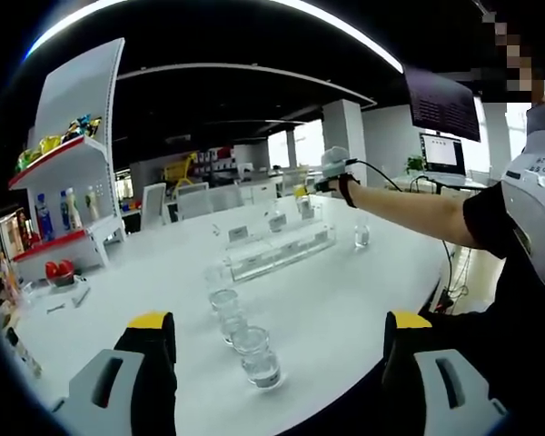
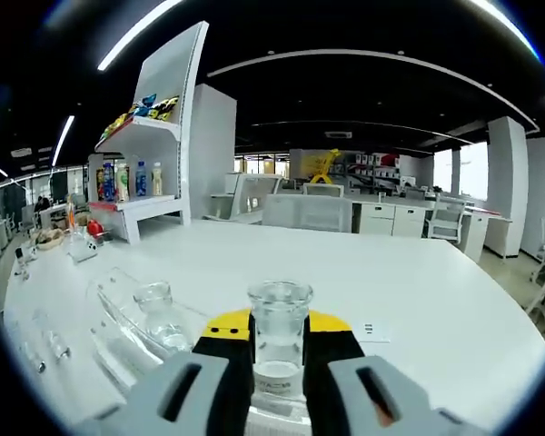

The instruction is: Identify the label on the chemical reagent bottle, grasp the chemical reagent bottle, and place it in the designated position on the reagent rack

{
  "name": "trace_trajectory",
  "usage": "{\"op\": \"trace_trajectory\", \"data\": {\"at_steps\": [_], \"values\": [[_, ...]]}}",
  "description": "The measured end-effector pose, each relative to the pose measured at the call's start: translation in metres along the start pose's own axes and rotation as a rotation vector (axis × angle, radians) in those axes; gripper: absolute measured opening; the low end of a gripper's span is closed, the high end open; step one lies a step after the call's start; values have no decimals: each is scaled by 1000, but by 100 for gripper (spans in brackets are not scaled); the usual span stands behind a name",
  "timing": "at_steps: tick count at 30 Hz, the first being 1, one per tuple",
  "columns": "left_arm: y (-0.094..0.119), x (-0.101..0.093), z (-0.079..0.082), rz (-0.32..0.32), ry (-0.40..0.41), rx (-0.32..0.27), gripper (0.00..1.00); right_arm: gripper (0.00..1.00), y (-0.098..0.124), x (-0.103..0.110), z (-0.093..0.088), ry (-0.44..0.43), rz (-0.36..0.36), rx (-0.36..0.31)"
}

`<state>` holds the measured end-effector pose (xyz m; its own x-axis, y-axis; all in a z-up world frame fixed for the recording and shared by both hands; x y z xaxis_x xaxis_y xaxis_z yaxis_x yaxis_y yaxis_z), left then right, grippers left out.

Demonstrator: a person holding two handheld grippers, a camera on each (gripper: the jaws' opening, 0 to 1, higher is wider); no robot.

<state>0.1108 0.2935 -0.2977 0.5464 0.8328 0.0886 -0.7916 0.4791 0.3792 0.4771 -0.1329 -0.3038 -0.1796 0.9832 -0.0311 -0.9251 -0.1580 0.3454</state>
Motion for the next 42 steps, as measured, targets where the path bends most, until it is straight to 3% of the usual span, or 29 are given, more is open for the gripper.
{"op": "trace_trajectory", "data": {"at_steps": [11,24,29,42], "values": [[-1,1,-1,1,2,4,95,17,-1,3,-10,-15,0,34],[-3,-1,-2,-9,1,7,94,17,4,4,-18,-48,13,27],[-3,-2,-1,-10,-2,4,94,17,2,4,-24,-60,27,60],[-2,-2,0,-6,-5,3,94,18,3,6,-25,-31,23,33]]}}
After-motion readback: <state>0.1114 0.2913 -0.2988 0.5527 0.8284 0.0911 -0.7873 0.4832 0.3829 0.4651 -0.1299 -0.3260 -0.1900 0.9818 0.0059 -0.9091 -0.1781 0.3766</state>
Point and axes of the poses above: the point that each gripper's makers call its tool centre point, and the gripper's own axes: y roughly backward along the fingers, x roughly to its left, z roughly out of its top, the point moved 9 cm from there along y, roughly backward along the fingers, and after that the axes turned 7 degrees about x, right-handed, at the moved point
